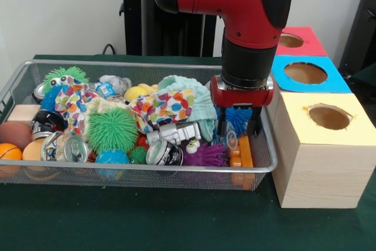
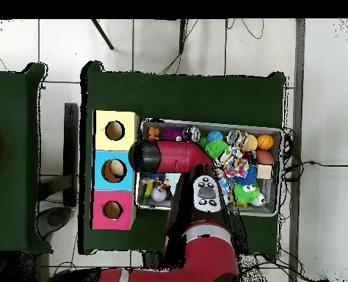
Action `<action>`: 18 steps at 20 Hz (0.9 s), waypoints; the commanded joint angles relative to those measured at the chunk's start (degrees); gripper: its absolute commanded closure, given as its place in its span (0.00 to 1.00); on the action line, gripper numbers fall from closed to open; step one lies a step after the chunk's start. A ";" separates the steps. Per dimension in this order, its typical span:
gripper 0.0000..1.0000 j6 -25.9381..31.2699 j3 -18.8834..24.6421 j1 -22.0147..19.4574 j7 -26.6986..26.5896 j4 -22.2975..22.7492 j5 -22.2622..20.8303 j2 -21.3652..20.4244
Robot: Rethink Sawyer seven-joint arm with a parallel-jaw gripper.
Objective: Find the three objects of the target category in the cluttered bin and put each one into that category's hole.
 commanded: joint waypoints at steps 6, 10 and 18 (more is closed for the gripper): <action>0.00 -1.99 4.35 -1.44 6.42 3.62 -0.69 1.65; 0.00 -1.73 4.30 -1.51 6.19 3.39 -0.75 1.60; 0.00 -4.13 3.62 -1.17 6.58 2.57 -1.49 2.72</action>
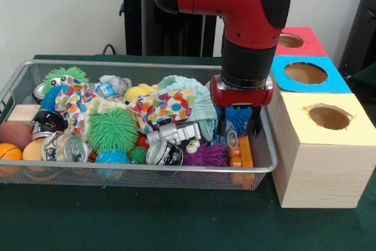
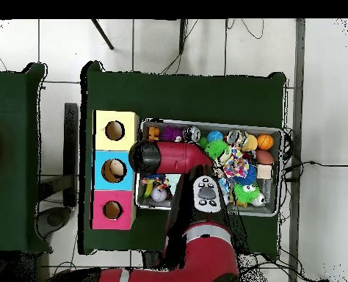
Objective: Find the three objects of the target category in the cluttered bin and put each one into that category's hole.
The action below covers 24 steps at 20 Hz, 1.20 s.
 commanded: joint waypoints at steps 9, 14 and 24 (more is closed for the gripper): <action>1.00 -1.16 3.78 -1.51 6.16 1.15 -0.57 3.18; 1.00 -0.92 3.84 -1.43 6.21 1.41 -0.53 3.09; 1.00 -2.10 4.98 -2.26 4.69 3.69 -1.45 0.04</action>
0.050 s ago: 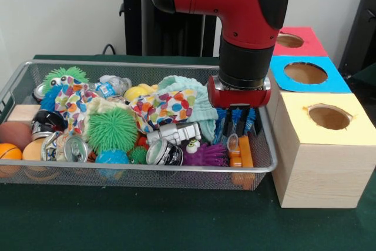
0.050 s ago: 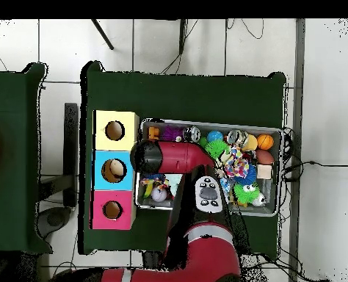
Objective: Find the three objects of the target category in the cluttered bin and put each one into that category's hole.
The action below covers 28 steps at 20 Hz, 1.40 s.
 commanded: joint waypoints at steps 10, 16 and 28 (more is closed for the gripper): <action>1.00 6.23 4.80 -0.99 5.98 14.44 1.93 -15.56; 1.00 6.18 4.00 1.09 8.56 16.97 2.91 -18.23; 1.00 4.86 1.05 7.60 14.08 19.89 6.05 -19.66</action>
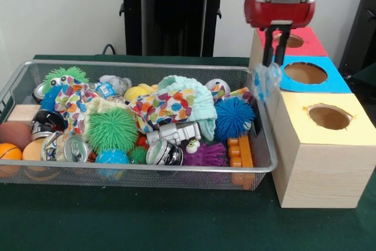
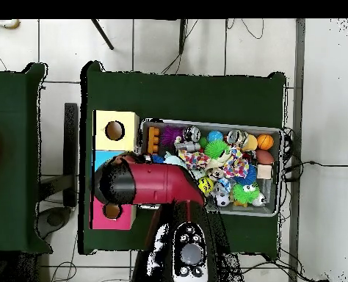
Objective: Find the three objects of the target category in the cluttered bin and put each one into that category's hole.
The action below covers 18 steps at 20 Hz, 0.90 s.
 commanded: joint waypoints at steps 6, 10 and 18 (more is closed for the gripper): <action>1.00 4.32 0.82 3.71 13.42 8.17 4.91 -1.79; 1.00 6.33 0.50 3.45 11.78 10.44 5.81 -5.08; 1.00 6.98 -0.82 5.68 13.18 10.68 6.92 -5.93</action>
